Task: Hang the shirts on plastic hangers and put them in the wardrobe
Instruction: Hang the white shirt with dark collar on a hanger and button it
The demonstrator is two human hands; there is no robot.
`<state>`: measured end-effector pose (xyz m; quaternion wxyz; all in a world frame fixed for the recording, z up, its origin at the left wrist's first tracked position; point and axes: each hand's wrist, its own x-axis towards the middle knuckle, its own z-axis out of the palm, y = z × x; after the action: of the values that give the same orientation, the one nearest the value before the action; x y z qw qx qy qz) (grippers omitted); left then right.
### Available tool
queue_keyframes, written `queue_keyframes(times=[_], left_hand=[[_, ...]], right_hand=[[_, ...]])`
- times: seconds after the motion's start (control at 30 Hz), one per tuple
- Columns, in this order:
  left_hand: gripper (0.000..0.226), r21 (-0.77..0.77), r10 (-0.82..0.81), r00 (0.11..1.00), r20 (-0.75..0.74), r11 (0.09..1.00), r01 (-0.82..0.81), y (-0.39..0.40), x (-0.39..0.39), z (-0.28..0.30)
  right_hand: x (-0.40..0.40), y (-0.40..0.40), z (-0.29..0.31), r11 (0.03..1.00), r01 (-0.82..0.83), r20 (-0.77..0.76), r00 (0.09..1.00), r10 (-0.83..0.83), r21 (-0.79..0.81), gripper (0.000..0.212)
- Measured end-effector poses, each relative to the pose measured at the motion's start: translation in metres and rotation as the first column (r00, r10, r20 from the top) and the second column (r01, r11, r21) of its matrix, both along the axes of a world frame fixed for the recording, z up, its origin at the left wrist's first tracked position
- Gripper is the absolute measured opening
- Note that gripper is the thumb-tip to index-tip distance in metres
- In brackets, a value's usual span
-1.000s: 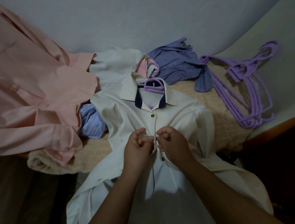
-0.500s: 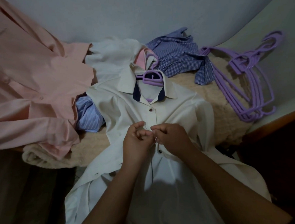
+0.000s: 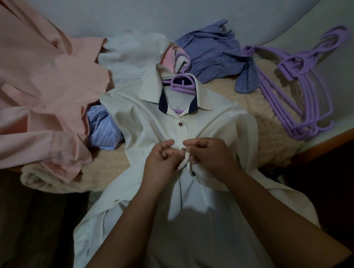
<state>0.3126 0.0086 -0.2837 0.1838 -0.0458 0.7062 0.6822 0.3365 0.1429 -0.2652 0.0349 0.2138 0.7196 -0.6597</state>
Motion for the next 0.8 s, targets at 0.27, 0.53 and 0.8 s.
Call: queue_keyframes(times=[0.27, 0.53, 0.8], left_hand=[[0.03, 0.021, 0.049, 0.998, -0.045, 0.999, -0.049, 0.002, -0.034, 0.024], [0.028, -0.159, 0.067, 0.979, -0.192, 0.982, -0.099, 0.013, -0.041, 0.014], [0.057, -0.467, -0.203, 0.934, -0.293, 0.883, 0.045, 0.013, -0.018, -0.005]], right_hand=[[-0.035, 0.011, 0.027, 0.949, 0.07, -0.063, 0.994, -0.093, -0.306, 0.013], [-0.063, 0.035, 0.018, 0.978, 0.128, -0.09, 0.985, -0.145, -0.166, 0.03], [-0.025, 0.02, -0.015, 0.974, 0.183, -0.011, 0.983, -0.183, 0.136, 0.026]])
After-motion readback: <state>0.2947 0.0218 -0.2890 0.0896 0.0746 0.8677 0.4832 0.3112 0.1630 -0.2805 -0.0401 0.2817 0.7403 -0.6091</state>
